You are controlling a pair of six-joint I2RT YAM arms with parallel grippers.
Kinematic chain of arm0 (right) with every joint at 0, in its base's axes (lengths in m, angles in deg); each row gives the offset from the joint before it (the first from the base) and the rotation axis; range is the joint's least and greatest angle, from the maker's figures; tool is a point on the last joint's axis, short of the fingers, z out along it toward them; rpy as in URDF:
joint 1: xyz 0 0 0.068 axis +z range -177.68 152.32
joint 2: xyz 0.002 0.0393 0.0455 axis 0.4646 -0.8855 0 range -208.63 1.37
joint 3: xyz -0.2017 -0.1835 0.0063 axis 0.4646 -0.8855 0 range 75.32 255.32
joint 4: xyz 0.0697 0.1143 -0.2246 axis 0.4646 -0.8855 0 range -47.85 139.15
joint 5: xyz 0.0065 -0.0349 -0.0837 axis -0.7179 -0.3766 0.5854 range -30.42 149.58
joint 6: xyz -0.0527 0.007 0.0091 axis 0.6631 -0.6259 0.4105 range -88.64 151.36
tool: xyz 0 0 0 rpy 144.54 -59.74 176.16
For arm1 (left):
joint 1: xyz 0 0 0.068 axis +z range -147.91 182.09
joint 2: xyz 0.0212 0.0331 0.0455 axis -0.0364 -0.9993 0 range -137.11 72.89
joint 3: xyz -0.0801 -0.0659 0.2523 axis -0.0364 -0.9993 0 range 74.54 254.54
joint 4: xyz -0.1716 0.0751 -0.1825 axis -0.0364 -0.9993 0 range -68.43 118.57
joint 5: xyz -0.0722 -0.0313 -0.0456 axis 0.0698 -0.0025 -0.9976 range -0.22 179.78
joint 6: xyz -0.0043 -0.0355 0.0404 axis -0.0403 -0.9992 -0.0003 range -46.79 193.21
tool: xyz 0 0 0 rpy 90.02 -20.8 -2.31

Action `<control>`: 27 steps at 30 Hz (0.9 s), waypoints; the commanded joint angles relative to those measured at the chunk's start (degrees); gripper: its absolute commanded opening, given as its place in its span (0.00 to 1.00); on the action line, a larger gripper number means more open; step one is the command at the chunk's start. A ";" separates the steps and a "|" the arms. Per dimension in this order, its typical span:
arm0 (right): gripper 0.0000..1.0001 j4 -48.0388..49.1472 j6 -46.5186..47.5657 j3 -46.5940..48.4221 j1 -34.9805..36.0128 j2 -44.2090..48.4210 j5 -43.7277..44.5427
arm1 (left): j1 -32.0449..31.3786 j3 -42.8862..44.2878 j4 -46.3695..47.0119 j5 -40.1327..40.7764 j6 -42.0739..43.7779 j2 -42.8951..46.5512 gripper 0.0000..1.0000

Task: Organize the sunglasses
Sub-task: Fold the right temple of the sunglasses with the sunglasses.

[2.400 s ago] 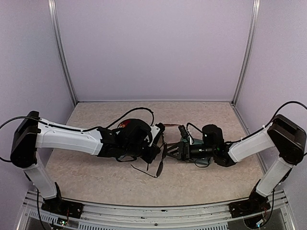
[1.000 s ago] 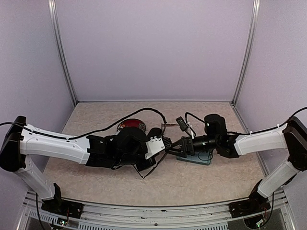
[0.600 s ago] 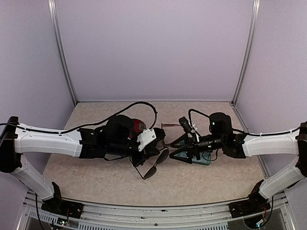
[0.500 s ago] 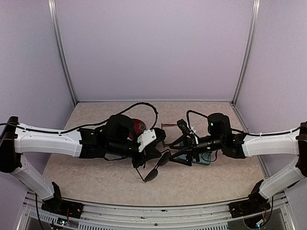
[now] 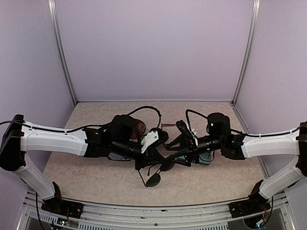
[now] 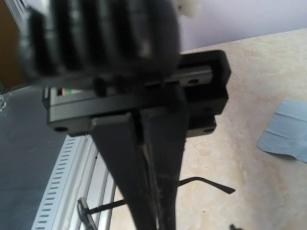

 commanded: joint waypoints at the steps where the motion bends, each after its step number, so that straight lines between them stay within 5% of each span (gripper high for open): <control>1: 0.67 3.07 -2.01 -2.47 0.12 1.66 1.47 | 1.22 1.35 2.14 -2.33 -2.32 -0.80 0.00; 12: 0.78 0.53 -12.13 -2.59 -1.04 4.60 10.31 | 2.11 5.67 -1.86 10.89 -8.67 -2.76 0.00; 20: 0.83 -0.70 -23.81 -4.41 -0.97 5.16 23.42 | 3.08 12.88 -9.10 27.98 -24.15 -7.21 0.00; 27: 0.87 -1.34 -23.21 -5.75 3.32 2.45 29.96 | 4.55 19.11 -14.25 28.22 -28.70 -13.12 0.00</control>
